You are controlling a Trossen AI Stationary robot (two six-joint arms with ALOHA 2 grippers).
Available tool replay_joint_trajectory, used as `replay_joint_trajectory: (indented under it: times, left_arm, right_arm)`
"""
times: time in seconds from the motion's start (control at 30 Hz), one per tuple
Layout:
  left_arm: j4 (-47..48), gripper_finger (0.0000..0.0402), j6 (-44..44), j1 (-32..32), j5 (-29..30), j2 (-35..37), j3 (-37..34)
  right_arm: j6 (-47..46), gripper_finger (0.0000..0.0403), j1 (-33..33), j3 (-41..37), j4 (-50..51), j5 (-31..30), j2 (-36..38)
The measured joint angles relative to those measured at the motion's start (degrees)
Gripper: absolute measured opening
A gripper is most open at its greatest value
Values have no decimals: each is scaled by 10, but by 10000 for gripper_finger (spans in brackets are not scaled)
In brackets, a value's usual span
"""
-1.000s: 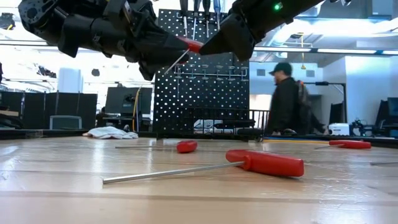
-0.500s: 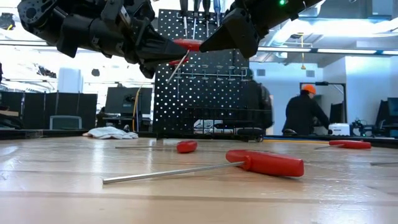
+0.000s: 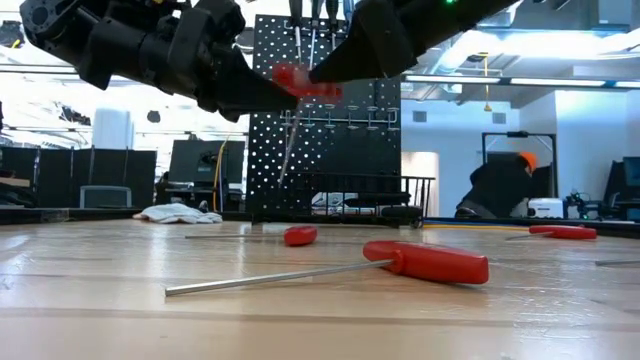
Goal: Hang tools onto peg board
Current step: Hang the red allen wrench on the pegboard
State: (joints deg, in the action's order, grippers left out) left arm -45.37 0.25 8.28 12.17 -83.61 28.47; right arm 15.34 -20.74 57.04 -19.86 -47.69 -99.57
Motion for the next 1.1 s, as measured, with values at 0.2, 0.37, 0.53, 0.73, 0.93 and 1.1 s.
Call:
replay_joint_trajectory:
  times: [0.2, 0.37, 0.53, 0.73, 0.93, 1.1]
  left_arm:
    - [28, 0, 23, 3, 32, 0, 0]
    - [62, 0, 38, 3, 41, 0, 0]
    - [114, 0, 58, 3, 40, 0, 0]
    - [155, 0, 60, 6, 22, 0, 0]
    - [189, 0, 116, 40, -18, 0, 0]
    - [240, 0, 94, 90, -12, 0, 0]
  right_arm:
    - [-122, 230, 35, 0, 66, 61, 0]
    - [-192, 248, 79, 0, 172, 198, 0]
    - [-197, 248, 88, 0, 240, 258, 0]
    - [-236, 249, 52, 0, 274, 288, 0]
    - [-253, 249, 26, 0, 169, 321, -22]
    - [-160, 249, 45, 17, 107, 376, -86]
